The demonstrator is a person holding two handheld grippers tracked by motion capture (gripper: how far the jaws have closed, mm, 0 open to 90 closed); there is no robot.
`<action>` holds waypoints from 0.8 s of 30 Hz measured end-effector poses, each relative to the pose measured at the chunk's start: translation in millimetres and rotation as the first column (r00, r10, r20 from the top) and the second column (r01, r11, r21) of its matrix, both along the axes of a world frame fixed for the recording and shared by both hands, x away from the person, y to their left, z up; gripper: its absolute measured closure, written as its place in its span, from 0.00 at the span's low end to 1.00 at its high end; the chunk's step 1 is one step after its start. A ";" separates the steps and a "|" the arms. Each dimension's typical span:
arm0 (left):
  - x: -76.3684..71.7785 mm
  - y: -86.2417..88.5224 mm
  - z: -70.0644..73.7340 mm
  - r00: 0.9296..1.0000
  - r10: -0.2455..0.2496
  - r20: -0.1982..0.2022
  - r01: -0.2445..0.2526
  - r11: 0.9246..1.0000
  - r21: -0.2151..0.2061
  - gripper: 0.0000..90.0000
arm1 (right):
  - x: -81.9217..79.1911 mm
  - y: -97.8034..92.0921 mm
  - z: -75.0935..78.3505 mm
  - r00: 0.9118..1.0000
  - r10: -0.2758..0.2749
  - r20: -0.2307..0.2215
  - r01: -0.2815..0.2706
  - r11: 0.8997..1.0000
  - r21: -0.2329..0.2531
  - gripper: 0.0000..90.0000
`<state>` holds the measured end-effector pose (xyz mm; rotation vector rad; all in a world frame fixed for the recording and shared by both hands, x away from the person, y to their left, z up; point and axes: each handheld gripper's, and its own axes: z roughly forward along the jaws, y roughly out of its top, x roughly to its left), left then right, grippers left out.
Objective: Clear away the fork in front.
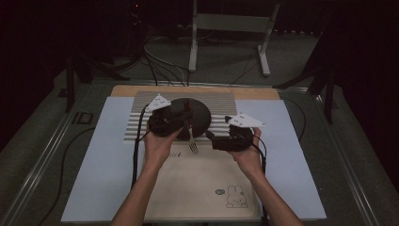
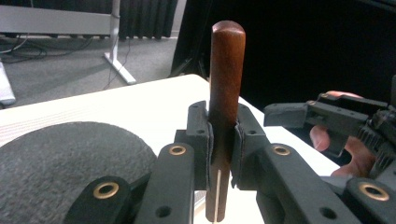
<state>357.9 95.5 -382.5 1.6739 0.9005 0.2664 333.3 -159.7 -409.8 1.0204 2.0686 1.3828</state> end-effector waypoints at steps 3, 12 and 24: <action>-1.2 6.5 3.0 1.000 0.004 -0.006 -0.004 1.000 0.005 0.89 | -1.2 -9.7 -0.5 1.000 -0.023 0.003 0.023 1.000 0.004 0.12; -4.7 18.7 7.8 1.000 0.009 -0.012 -0.009 1.000 0.010 0.89 | -2.5 -32.0 -3.8 0.996 -0.086 0.022 0.086 0.996 -0.010 0.12; -10.5 39.5 10.7 0.999 0.014 -0.048 -0.013 1.000 0.015 0.89 | -12.1 -60.6 -9.3 0.987 -0.153 0.047 0.153 0.988 0.002 0.12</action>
